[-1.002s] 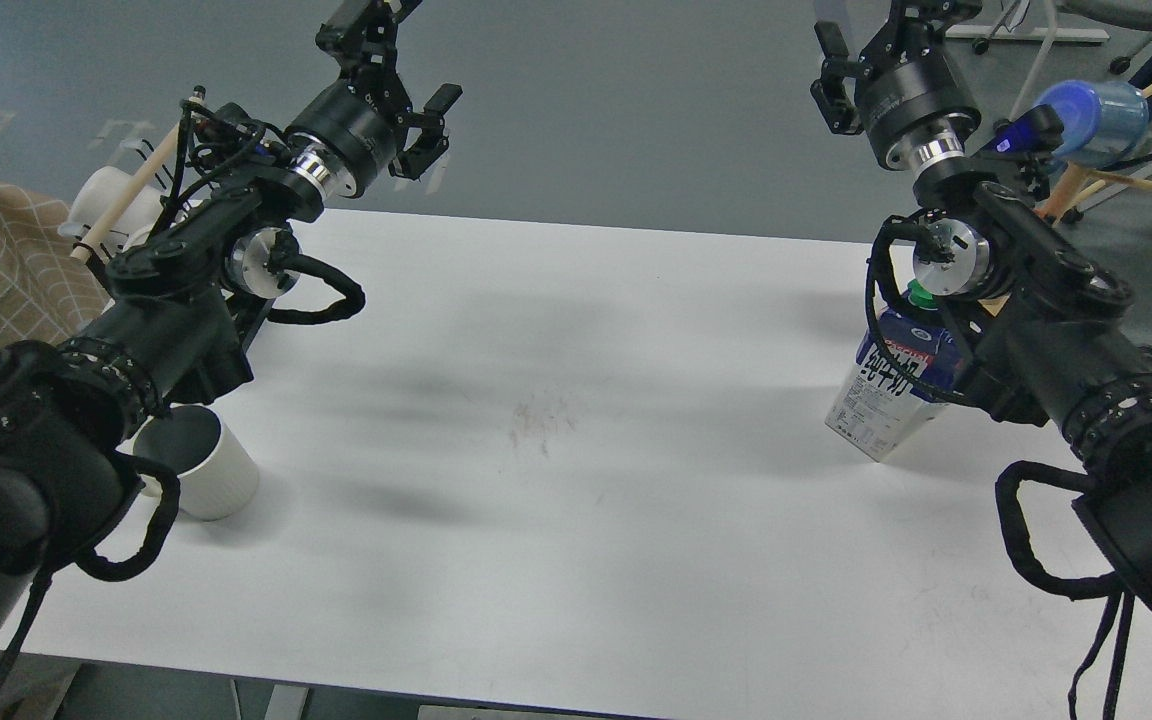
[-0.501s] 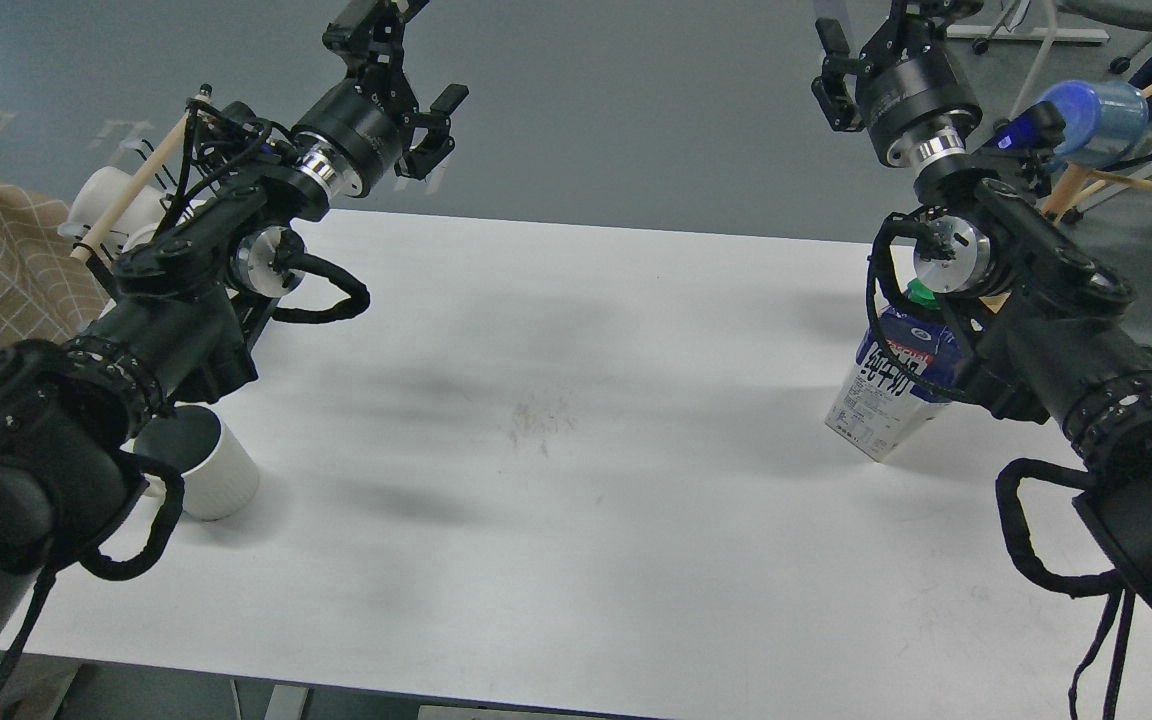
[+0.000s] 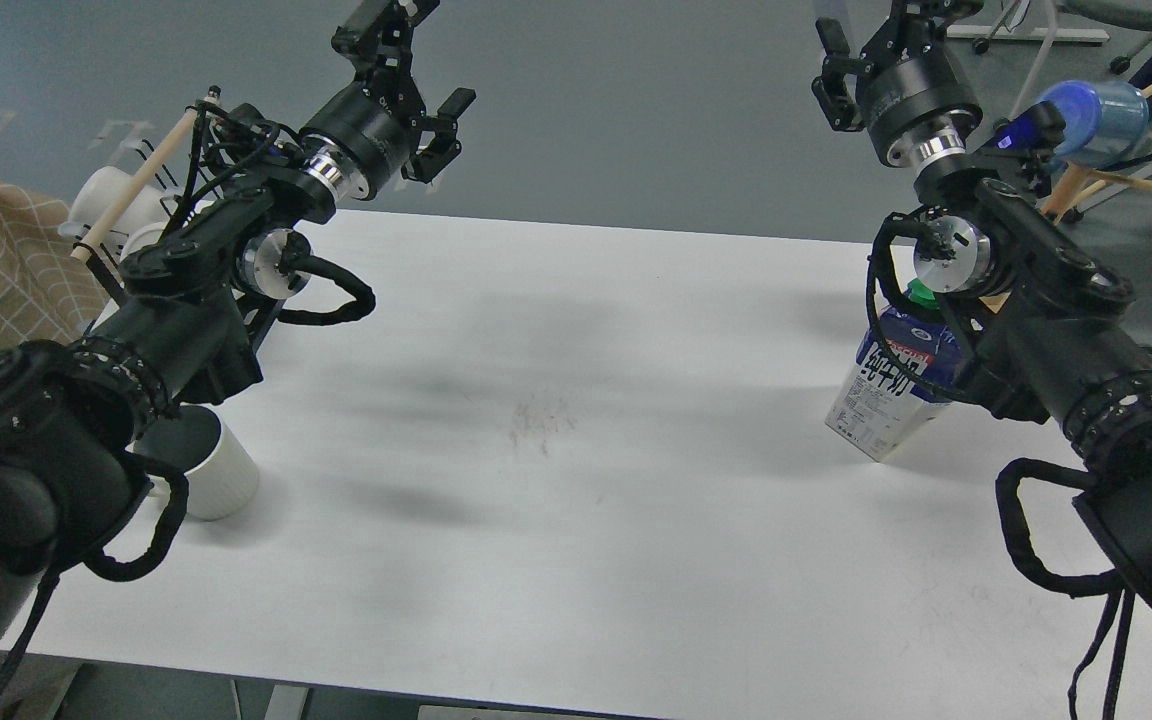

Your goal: Place cup and milk with both arms

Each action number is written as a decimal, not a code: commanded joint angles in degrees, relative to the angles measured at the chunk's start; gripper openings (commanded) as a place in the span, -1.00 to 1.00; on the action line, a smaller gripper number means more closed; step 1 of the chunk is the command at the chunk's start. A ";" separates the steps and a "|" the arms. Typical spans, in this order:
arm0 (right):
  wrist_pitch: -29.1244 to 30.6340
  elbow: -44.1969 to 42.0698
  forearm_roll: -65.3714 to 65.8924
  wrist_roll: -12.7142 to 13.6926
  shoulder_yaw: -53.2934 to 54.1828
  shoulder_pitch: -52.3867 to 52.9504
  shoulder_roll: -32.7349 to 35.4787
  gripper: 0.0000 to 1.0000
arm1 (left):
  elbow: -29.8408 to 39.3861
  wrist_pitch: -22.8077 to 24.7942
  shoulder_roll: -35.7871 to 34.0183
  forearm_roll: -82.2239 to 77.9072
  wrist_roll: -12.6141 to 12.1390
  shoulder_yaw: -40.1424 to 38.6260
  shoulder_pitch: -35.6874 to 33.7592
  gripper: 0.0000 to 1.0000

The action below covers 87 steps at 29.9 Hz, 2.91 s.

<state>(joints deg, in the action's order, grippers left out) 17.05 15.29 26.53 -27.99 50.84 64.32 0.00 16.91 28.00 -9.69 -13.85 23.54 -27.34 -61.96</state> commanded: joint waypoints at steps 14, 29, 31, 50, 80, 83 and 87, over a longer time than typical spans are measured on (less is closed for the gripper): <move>0.18 0.97 -0.07 -0.01 -0.39 -0.07 0.00 1.00 | 26.49 0.00 -23.78 -25.24 -0.60 5.02 -0.80 0.97; 0.18 2.46 0.01 -0.01 -0.48 -0.77 0.00 1.00 | 62.46 0.00 -63.24 -73.29 4.46 11.08 7.62 0.97; 0.18 2.55 -0.07 -0.01 -0.48 -0.86 0.00 1.00 | 62.37 0.00 -64.84 -79.99 4.46 11.17 9.74 0.97; 0.18 3.52 -0.08 -0.01 -0.48 -1.74 0.00 1.00 | 50.78 0.00 -58.17 -83.71 4.46 15.48 17.22 0.97; 0.18 3.52 0.01 -0.01 -0.48 -1.92 0.00 1.00 | 44.70 -2.95 -55.17 -84.15 4.46 16.27 19.68 -1.00; 0.09 3.52 0.01 -0.01 -0.39 -1.83 0.00 1.00 | 47.33 -2.95 -56.05 -84.15 4.46 15.83 18.98 -1.00; 0.00 3.52 0.01 -0.01 -0.39 -1.48 0.00 1.00 | 54.26 -2.69 -58.59 -84.06 4.46 15.74 13.47 -1.00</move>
<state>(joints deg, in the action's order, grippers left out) 17.17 18.81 26.55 -28.01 50.42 62.46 0.00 66.53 25.05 -66.52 -98.01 28.00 -11.66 -44.65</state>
